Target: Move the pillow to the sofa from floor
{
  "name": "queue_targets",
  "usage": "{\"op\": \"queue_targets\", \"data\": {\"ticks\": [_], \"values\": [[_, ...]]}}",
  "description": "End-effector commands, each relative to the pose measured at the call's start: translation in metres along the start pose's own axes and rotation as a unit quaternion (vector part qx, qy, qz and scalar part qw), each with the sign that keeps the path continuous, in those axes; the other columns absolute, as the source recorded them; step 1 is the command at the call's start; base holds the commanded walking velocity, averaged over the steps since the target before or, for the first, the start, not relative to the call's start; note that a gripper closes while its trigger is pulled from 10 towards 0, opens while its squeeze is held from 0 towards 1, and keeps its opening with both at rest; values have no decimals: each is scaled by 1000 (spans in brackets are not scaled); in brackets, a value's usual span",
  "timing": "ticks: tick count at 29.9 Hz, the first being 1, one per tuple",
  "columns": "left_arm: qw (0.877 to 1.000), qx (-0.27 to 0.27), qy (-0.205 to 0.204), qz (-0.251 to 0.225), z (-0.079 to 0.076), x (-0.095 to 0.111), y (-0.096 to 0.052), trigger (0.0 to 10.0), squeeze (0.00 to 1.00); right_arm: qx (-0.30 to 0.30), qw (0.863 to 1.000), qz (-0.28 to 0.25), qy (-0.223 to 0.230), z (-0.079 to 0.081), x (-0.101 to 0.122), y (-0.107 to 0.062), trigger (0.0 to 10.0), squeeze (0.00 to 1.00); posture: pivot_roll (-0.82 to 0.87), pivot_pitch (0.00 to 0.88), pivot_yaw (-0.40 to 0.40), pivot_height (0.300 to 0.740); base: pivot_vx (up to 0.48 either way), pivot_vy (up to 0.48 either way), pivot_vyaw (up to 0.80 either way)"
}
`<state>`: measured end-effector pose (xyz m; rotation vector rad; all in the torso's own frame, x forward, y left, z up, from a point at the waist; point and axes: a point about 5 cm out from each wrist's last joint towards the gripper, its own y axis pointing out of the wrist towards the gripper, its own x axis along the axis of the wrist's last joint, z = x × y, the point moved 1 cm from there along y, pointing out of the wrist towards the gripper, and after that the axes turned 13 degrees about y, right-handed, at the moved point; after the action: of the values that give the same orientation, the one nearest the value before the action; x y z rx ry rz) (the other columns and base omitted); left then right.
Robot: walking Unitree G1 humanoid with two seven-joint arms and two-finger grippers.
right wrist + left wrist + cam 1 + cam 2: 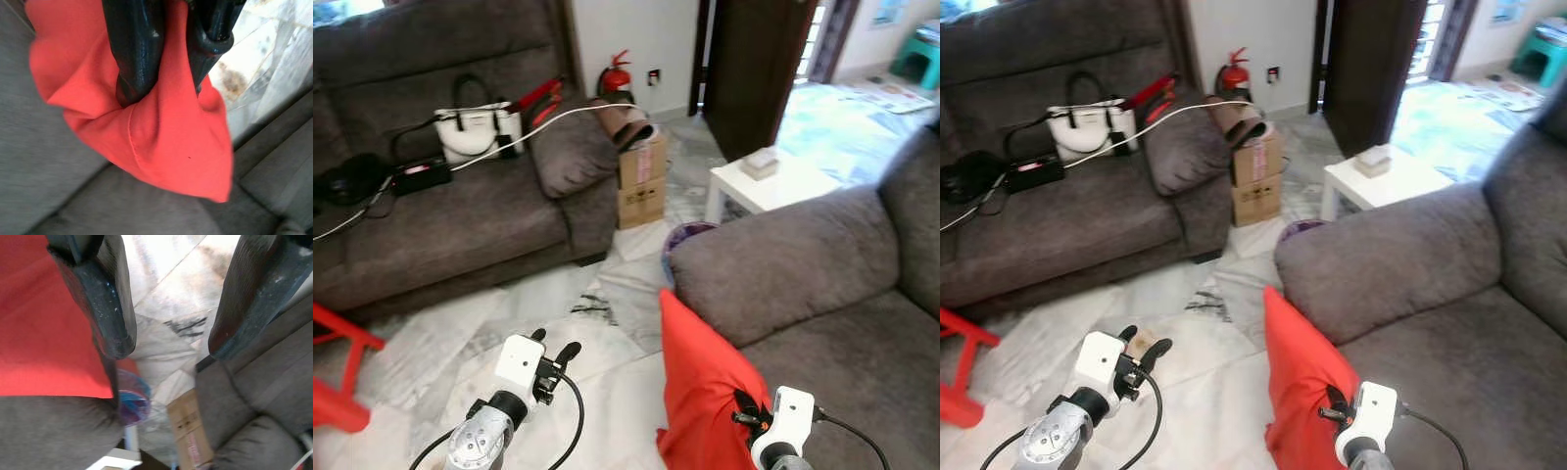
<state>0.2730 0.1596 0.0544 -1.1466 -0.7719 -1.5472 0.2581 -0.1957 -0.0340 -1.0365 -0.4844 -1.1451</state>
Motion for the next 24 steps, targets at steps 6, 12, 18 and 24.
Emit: {"op": "queue_targets", "data": {"ticks": [6, 12, 18, 24], "values": [[1000, 6, -11, 6, 2, -4, -1, 10000, 0, 11, 999, -51, -10, 3, 20, 3, 10000, 0, 26, 94, 57, 740, 0, 0, -800], [1000, 9, -17, 12, 2, -5, -2, 10000, 0, 9, 999, -51, -12, 1, 21, 3, 10000, 0, 28, 94, 53, 740, 0, 160, -800], [1000, 4, -9, 7, 2, -5, -3, 10000, 0, 5, 999, -53, -13, -1, 22, 2, 10000, 0, 26, 89, 53, 740, 0, 80, -800], [1000, 3, -12, 5, 0, -5, -3, 10000, 0, 1, 999, -52, -13, -2, 21, 1, 10000, 0, 28, 83, 51, 740, 0, 0, -800]]}}
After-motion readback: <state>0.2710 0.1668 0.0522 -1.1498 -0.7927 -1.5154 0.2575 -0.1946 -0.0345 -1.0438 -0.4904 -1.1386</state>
